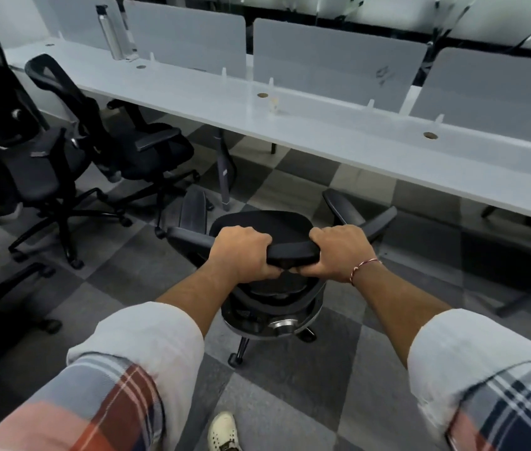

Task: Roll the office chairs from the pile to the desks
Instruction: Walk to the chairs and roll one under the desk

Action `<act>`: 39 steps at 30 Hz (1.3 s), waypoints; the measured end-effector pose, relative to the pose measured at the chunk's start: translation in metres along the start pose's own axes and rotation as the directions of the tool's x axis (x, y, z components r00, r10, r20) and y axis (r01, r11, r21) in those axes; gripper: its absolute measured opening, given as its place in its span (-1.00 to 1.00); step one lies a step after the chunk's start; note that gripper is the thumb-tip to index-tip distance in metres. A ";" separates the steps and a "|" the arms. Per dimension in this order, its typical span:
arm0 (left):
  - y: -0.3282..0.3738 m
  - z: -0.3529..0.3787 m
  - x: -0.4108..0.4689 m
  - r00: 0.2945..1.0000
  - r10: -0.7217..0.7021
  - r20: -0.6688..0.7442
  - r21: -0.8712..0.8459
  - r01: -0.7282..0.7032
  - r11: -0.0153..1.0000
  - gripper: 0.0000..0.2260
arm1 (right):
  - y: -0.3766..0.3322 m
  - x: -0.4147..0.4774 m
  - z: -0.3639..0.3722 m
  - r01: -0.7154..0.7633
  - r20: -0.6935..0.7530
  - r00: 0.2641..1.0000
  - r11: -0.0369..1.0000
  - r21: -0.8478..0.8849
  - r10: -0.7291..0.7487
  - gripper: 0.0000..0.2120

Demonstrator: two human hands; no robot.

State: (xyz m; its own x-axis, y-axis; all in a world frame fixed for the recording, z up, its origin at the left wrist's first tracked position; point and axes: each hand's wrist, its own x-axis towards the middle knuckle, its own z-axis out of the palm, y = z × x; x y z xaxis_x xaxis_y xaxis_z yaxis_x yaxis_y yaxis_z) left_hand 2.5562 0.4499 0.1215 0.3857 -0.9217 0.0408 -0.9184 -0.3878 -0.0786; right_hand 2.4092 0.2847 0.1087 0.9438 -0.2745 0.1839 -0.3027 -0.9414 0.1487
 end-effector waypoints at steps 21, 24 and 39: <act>0.155 -0.028 -0.084 0.928 0.370 -0.026 0.014 -0.370 0.929 -0.53 | -0.009 -0.234 -0.066 -0.365 0.113 0.920 0.926 -0.099 0.375 -0.39; 0.164 -0.026 -0.095 0.910 0.415 -0.014 0.007 -0.415 0.910 -0.57 | -0.019 -0.258 -0.062 -0.398 0.075 0.911 0.911 -0.103 0.406 -0.39; 0.201 -0.028 -0.144 0.728 0.685 -0.038 0.045 -0.684 0.728 -0.57 | -0.096 -0.359 -0.076 -0.610 -0.051 0.791 0.778 -0.154 0.610 -0.34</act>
State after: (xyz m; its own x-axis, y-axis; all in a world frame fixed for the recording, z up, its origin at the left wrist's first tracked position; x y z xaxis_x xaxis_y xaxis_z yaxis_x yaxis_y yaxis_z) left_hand 2.3137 0.5052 0.1272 -0.3518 -0.9360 0.0133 -0.9287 0.3472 -0.1303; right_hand 2.0897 0.4884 0.1025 0.5551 -0.7814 0.2852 -0.8311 -0.5345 0.1534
